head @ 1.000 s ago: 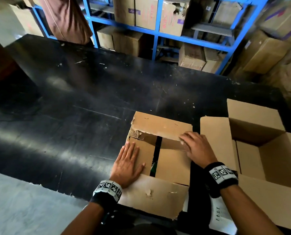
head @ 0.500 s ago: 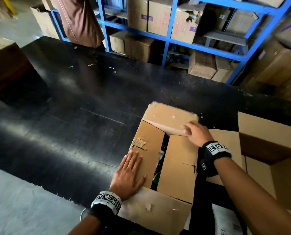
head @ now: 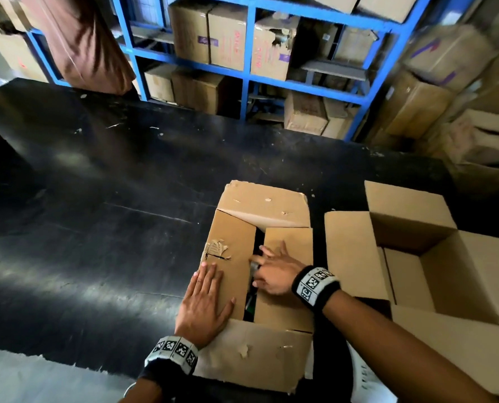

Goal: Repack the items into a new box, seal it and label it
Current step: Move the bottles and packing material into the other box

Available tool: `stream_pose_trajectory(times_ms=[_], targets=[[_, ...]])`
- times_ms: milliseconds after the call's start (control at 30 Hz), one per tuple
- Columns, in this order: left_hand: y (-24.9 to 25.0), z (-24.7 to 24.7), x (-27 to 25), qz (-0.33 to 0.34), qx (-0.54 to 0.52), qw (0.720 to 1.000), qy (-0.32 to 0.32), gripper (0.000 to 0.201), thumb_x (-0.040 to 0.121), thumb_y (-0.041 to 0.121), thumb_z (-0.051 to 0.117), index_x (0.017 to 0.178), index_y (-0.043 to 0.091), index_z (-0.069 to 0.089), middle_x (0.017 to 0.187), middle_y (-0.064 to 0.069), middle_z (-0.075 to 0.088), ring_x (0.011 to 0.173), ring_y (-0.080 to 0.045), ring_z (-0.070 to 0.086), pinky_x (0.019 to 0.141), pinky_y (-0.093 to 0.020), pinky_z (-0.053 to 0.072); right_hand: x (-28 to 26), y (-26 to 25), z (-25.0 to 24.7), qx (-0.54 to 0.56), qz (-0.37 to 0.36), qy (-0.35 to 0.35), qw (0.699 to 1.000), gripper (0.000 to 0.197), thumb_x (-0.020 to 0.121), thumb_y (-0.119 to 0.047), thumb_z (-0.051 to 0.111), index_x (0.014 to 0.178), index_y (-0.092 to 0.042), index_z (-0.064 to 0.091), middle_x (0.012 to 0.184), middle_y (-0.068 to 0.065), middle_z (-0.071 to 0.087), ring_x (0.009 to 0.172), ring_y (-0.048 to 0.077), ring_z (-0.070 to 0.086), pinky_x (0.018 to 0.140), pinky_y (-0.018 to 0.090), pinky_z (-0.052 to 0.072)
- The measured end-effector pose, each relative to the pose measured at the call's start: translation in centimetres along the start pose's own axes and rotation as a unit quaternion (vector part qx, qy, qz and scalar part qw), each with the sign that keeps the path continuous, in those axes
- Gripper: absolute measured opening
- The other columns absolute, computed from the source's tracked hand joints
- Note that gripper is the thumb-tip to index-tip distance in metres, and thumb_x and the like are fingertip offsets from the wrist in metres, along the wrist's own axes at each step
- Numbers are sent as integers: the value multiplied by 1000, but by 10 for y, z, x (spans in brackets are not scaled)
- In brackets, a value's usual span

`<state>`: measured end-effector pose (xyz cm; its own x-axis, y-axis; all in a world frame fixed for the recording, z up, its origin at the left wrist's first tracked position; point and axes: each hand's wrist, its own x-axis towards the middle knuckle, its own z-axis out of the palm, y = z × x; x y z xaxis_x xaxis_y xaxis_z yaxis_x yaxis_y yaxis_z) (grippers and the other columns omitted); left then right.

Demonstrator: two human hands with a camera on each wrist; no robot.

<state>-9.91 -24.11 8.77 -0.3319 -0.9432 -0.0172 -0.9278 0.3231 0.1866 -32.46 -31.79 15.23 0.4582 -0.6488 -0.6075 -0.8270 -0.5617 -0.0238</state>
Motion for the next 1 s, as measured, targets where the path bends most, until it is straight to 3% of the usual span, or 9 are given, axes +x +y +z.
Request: stream_pose_trajectory(times_ms=[100,167,233,400,500,600,733,867,1000], targets=[[0,1,-1,-1,-8,1000,7,78,95,62,34,149,5,38,159,-11,29,151,-22,14,121,-39,10,-36,-1,-23,42,6,129,991,43,103,-53,33,110,-25,65,143,5,48,140,31,36,110,63,29],[0,1,0,0,-6,1000,11,79,95,62,33,150,6,35,160,-11,28,151,-22,12,121,-38,6,-74,3,-33,100,37,226,968,50,103,-58,28,97,-24,65,122,0,58,114,18,53,100,47,44],[-1,3,1,-1,-10,1000,17,81,94,64,30,151,6,33,161,-11,26,151,-21,11,122,-37,3,-114,13,-33,134,92,278,947,58,102,-63,23,93,-25,66,110,-6,58,99,9,56,93,39,49],[10,-1,14,-63,-78,995,-11,112,76,80,30,155,2,13,163,-17,13,152,-28,4,124,-45,6,-180,52,25,145,256,228,928,69,96,-70,16,119,-29,67,146,-3,50,142,14,36,116,54,26],[37,-9,28,-103,-56,991,-62,128,68,90,42,155,4,4,164,-20,3,151,-37,-6,116,-56,-8,-178,50,70,234,299,158,911,73,91,-76,13,122,-31,61,132,-3,56,133,19,45,110,62,27],[61,-9,39,-133,-9,981,-139,135,65,91,48,154,9,-13,163,-17,-16,147,-40,-22,99,-70,-20,-157,29,100,328,272,139,894,98,76,-94,10,123,-21,57,121,5,60,116,29,59,99,48,46],[77,-11,46,-161,28,971,-172,123,77,75,56,153,11,-17,161,-20,-20,143,-47,-25,103,-82,-7,-128,4,120,368,279,197,865,60,94,-69,41,114,-14,58,109,12,70,98,32,66,81,41,54],[79,-31,46,-156,-16,971,-182,122,75,73,61,155,14,-11,163,-16,-14,148,-44,-13,107,-78,2,-114,-9,126,404,307,261,821,32,97,-44,53,106,-17,68,92,13,74,86,32,70,71,36,54],[59,-87,26,-107,-249,961,-54,80,80,36,74,147,18,34,148,-7,44,132,-30,47,107,-52,42,-107,-16,123,419,328,287,796,25,97,-32,59,106,-14,73,95,11,76,89,30,71,77,37,57]])
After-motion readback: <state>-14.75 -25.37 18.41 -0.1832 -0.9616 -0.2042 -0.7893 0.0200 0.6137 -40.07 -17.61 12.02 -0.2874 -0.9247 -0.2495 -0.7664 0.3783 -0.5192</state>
